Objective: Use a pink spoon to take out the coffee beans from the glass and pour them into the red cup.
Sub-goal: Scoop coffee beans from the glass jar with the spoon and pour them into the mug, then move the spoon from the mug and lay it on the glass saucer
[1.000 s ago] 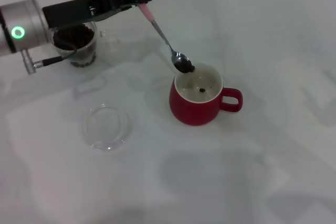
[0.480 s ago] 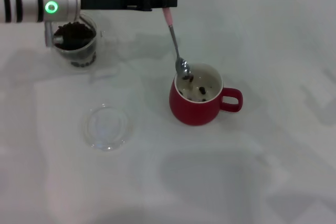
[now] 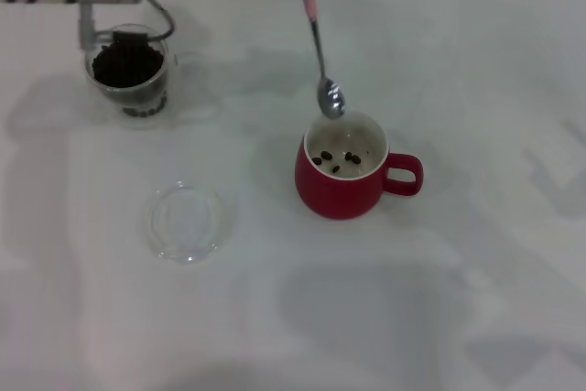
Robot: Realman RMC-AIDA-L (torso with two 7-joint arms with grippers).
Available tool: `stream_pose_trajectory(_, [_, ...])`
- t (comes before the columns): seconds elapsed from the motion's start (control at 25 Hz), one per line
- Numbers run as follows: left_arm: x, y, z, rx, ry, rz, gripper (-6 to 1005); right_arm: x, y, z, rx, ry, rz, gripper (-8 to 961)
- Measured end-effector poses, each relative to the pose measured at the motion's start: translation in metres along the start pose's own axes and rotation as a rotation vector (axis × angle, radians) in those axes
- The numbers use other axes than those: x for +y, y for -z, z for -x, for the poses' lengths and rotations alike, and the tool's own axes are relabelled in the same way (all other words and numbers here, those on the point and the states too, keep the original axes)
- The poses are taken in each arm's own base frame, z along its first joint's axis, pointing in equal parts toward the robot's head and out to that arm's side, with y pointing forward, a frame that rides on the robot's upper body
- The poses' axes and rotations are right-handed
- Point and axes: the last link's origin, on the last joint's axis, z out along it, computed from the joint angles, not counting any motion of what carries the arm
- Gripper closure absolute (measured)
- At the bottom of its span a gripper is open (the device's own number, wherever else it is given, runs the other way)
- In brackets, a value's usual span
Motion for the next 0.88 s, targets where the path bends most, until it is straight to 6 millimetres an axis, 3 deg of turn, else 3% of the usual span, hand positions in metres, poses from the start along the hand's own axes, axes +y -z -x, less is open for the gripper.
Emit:
stream_pose_trajectory(0.16, [-0.001,0.028,0.015,0.041,0.026,0.001,865,0.001,-0.001,0.0,-0.01,-0.002,-0.011,241])
stream_pose_trajectory(0.44, [-0.011,0.088,0.063,0.1,0.096,-0.066,865,-0.006,-0.003,0.007,-0.078,-0.064,-0.078,240])
stream_pose_trajectory(0.48, [-0.011,0.088,0.063,0.1,0.096,-0.066,865,-0.008,-0.003,0.008,-0.088,-0.079,-0.092,240])
stream_pose_trajectory(0.56, [-0.016,0.113,0.091,0.112,0.144,-0.109,866,-0.012,-0.003,0.01,-0.106,-0.111,-0.114,240])
stream_pose_trajectory(0.88, [-0.023,0.141,0.131,0.13,0.227,-0.187,866,-0.018,-0.005,0.012,-0.127,-0.145,-0.136,241])
